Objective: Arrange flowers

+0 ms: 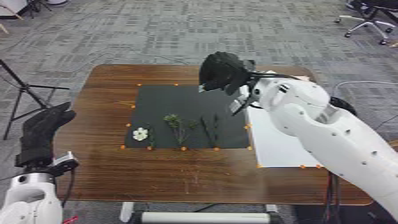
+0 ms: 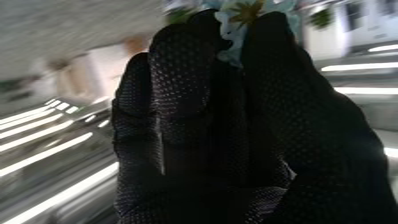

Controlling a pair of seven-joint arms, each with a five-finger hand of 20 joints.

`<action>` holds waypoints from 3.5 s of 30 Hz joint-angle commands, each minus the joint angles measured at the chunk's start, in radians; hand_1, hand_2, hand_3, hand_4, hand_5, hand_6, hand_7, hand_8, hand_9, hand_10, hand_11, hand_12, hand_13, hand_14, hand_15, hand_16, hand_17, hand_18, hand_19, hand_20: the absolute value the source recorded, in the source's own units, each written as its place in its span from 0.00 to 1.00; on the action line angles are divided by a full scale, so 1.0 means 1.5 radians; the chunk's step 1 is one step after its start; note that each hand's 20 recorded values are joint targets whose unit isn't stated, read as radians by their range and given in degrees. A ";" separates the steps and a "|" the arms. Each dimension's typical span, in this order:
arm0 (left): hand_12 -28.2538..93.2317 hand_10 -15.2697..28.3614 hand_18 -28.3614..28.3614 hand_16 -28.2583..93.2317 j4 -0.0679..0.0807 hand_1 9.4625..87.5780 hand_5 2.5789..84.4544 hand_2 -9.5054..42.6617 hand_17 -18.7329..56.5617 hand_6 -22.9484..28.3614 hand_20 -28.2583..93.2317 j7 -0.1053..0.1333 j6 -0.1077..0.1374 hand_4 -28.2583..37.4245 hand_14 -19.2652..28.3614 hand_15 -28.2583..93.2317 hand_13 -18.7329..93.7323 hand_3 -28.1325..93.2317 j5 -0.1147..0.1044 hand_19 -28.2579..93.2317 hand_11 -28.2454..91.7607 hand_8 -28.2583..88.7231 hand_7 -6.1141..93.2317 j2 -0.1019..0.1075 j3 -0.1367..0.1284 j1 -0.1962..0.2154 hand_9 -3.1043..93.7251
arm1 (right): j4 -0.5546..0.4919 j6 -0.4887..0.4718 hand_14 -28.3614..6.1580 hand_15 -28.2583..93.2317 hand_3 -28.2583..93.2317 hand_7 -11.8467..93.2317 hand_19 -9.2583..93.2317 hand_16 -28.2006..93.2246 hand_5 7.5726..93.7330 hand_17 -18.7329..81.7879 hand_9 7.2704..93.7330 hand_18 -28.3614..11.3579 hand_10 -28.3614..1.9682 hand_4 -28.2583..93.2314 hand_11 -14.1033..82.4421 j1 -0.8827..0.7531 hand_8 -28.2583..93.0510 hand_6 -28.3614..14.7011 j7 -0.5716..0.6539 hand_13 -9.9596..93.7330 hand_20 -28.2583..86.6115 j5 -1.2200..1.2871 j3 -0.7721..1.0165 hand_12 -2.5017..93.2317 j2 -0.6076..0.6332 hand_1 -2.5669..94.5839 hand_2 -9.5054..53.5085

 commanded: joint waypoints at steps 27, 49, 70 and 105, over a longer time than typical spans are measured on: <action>0.36 0.67 0.75 0.26 0.007 0.22 0.60 0.24 0.32 0.51 0.40 0.014 -0.002 0.07 0.76 0.40 0.53 0.80 -0.007 0.35 0.43 0.18 0.22 0.026 0.035 -0.039 0.57 | 0.308 -0.168 0.68 0.64 0.70 0.36 0.65 0.53 0.78 0.52 0.89 0.27 0.68 0.08 0.17 0.054 0.28 0.76 -0.143 0.86 0.71 -0.461 -0.035 0.34 -0.391 0.64 0.00; 0.36 0.67 0.75 0.26 0.015 0.21 0.59 0.24 0.31 0.51 0.40 0.034 0.011 0.07 0.76 0.40 0.53 0.80 -0.015 0.35 0.43 0.18 0.22 0.027 0.054 -0.058 0.57 | 0.370 -0.168 0.68 0.67 0.71 0.36 0.64 0.51 0.78 0.53 0.89 0.29 0.73 0.07 0.17 -0.039 0.25 0.80 -0.178 0.87 0.71 -0.579 0.081 0.28 -0.488 0.63 0.00; 0.36 0.67 0.76 0.27 0.018 0.21 0.58 0.23 0.31 0.50 0.40 0.035 0.006 0.06 0.76 0.40 0.52 0.81 -0.017 0.36 0.43 0.18 0.23 0.021 0.058 -0.061 0.55 | 0.374 -0.021 0.72 0.68 0.70 0.34 0.64 0.50 0.78 0.53 0.84 0.30 0.77 0.08 0.19 -0.066 0.22 0.82 -0.138 0.90 0.70 -0.581 0.055 0.19 -0.459 0.61 0.02; 0.36 0.67 0.76 0.26 0.015 0.21 0.58 0.22 0.31 0.50 0.40 0.031 -0.001 0.07 0.76 0.40 0.52 0.81 -0.016 0.36 0.43 0.18 0.23 0.018 0.052 -0.054 0.56 | 0.335 0.055 0.68 0.68 0.71 0.30 0.65 0.48 0.64 0.52 0.67 0.28 0.70 0.08 0.24 -0.009 0.23 0.72 -0.019 0.88 0.69 -0.416 -0.058 0.13 -0.393 0.54 0.07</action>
